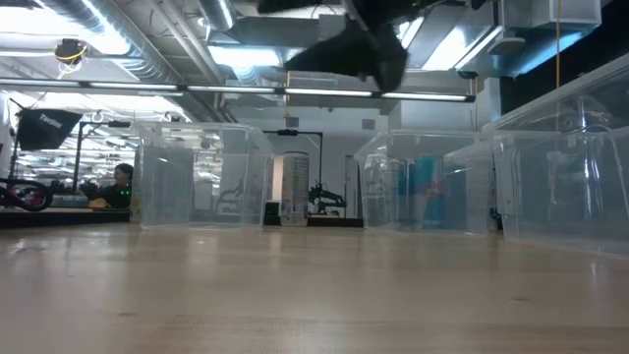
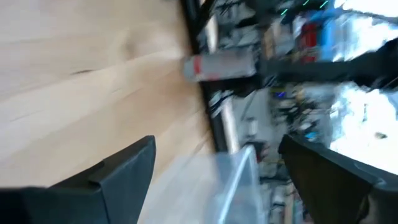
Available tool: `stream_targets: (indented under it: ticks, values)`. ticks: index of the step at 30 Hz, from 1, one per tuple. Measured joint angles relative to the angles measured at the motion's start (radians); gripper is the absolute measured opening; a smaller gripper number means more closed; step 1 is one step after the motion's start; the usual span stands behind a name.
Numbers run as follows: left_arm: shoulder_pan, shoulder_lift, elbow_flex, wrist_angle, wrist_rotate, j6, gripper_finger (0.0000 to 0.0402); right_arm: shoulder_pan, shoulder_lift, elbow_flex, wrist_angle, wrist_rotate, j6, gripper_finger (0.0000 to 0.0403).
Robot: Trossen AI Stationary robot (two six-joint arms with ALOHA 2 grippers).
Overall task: Sort soda cans
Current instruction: Put the blue soda can into the top right transparent bin
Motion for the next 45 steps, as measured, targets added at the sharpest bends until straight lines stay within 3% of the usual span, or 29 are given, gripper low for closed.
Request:
stream_targets:
  ticks: [6,13,18,23,26,29,34,39,42,45]
  values:
    - [0.055,-0.001,0.013,-0.015,-0.046,0.112,0.0219,0.047,-0.089,0.000,-0.205,0.051,0.074,0.0346]
    - [0.174,0.001,0.103,-0.036,-0.193,0.310,0.0218,0.135,-0.173,0.000,-0.409,0.130,0.207,0.0346]
    - [0.267,0.001,0.154,-0.051,-0.272,0.460,0.0218,0.173,-0.174,-0.034,-0.443,0.215,0.280,0.0346]
    - [0.385,0.001,0.173,-0.041,-0.266,0.614,0.0218,0.183,-0.172,-0.094,-0.440,0.265,0.390,0.0346]
    - [0.458,0.001,0.177,-0.027,-0.266,0.728,0.0218,0.182,-0.156,-0.132,-0.343,0.284,0.438,0.0346]
    - [0.518,0.001,0.177,0.014,-0.292,0.847,0.0218,0.181,-0.102,-0.177,-0.183,0.218,0.442,0.0346]
    - [0.593,0.001,0.177,0.089,-0.369,1.026,0.0218,0.181,0.018,-0.185,0.052,0.208,0.432,0.0346]
    - [0.653,0.018,0.177,0.150,-0.373,1.138,0.0218,0.142,0.119,-0.185,0.214,0.152,0.420,0.0342]
    - [0.668,0.035,0.177,0.171,-0.371,1.179,0.0218,0.116,0.146,-0.185,0.233,0.127,0.423,0.0304]
    - [0.675,0.051,0.172,0.196,-0.370,1.228,0.0218,0.098,0.146,-0.185,0.251,0.119,0.422,0.0230]
